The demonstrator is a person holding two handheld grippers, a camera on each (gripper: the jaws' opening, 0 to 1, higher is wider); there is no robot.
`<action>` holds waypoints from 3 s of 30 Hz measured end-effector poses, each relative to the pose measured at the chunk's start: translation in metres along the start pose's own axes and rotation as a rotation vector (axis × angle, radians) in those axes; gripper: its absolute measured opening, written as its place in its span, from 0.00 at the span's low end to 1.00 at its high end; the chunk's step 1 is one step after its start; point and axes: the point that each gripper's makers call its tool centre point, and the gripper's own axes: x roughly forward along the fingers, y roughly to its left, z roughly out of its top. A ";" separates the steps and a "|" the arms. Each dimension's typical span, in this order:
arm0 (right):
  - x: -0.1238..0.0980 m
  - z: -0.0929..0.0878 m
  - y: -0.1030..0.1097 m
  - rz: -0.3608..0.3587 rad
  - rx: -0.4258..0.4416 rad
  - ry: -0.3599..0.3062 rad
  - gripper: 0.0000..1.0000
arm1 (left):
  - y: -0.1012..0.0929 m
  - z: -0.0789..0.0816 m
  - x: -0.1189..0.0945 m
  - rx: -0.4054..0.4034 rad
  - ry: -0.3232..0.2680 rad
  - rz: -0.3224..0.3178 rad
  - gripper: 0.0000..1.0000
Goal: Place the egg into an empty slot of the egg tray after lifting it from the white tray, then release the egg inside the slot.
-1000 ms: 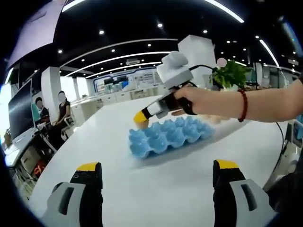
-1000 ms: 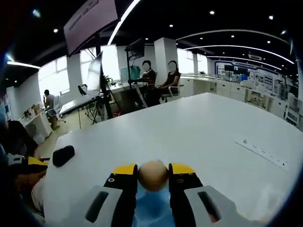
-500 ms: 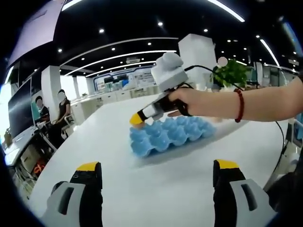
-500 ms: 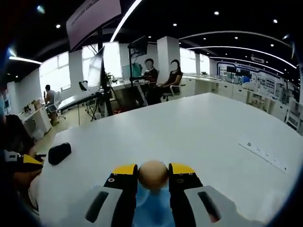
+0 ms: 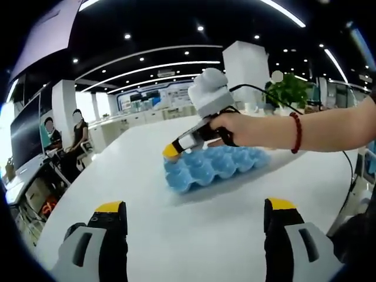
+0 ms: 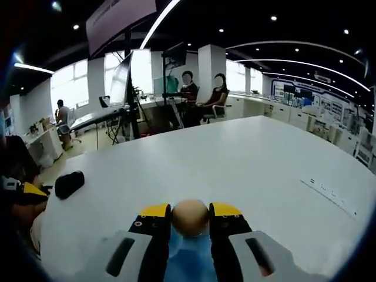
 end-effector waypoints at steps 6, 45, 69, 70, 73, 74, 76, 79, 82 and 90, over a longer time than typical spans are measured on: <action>0.005 -0.012 0.003 0.004 -0.030 0.035 0.27 | 0.003 -0.001 -0.001 -0.005 0.000 0.004 0.99; -0.025 0.000 0.000 0.022 -0.026 -0.033 0.33 | -0.007 0.004 0.006 -0.011 -0.007 -0.008 1.00; -0.068 -0.011 -0.032 -0.013 0.030 -0.041 0.33 | -0.017 0.006 0.012 0.002 -0.005 -0.023 1.00; -0.070 -0.011 -0.034 -0.018 0.032 -0.042 0.33 | -0.018 0.006 0.013 0.001 -0.005 -0.023 1.00; -0.075 -0.014 -0.041 -0.032 0.040 -0.044 0.33 | -0.021 0.007 0.014 0.002 -0.010 -0.028 1.00; -0.077 -0.016 -0.043 -0.038 0.043 -0.043 0.33 | -0.022 0.007 0.014 0.002 -0.011 -0.031 1.00; -0.079 -0.018 -0.045 -0.041 0.043 -0.043 0.33 | -0.023 0.008 0.015 0.001 -0.011 -0.033 1.00; -0.083 -0.021 -0.051 -0.054 0.049 -0.039 0.33 | -0.026 0.007 0.016 0.005 -0.008 -0.038 1.00; -0.087 -0.023 -0.055 -0.064 0.050 -0.039 0.33 | -0.028 0.008 0.016 0.006 -0.010 -0.043 1.00; -0.098 -0.026 -0.068 -0.089 0.052 -0.037 0.33 | -0.030 0.010 0.019 0.004 -0.015 -0.046 1.00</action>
